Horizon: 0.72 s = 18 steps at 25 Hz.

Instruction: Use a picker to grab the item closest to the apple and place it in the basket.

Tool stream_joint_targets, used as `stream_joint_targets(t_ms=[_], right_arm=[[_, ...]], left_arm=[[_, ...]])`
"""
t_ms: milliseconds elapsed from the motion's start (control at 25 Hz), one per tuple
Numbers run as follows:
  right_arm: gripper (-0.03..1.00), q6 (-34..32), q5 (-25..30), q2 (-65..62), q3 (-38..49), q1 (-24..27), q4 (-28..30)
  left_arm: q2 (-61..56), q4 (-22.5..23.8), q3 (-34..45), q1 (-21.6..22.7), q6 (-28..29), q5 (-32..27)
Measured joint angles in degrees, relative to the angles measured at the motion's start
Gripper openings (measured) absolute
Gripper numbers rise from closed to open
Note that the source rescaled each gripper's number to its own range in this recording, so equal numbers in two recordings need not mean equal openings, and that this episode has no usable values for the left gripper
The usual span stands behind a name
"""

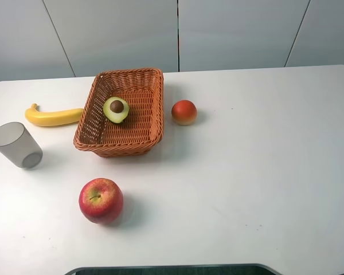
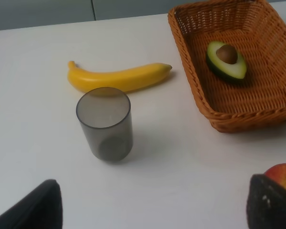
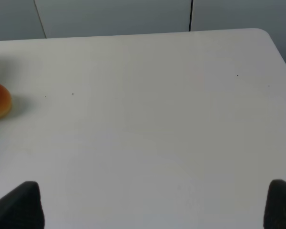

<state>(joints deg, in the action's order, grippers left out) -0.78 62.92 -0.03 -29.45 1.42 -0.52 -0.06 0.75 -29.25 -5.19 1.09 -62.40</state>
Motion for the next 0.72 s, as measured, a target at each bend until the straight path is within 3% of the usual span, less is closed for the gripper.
stream_joint_targets(t_ms=[720], right_arm=[[1.0,-0.1,-0.1,0.0,0.0,0.0,0.0]], left_arm=[[0.0,0.0,0.0,0.0,0.1,0.0]])
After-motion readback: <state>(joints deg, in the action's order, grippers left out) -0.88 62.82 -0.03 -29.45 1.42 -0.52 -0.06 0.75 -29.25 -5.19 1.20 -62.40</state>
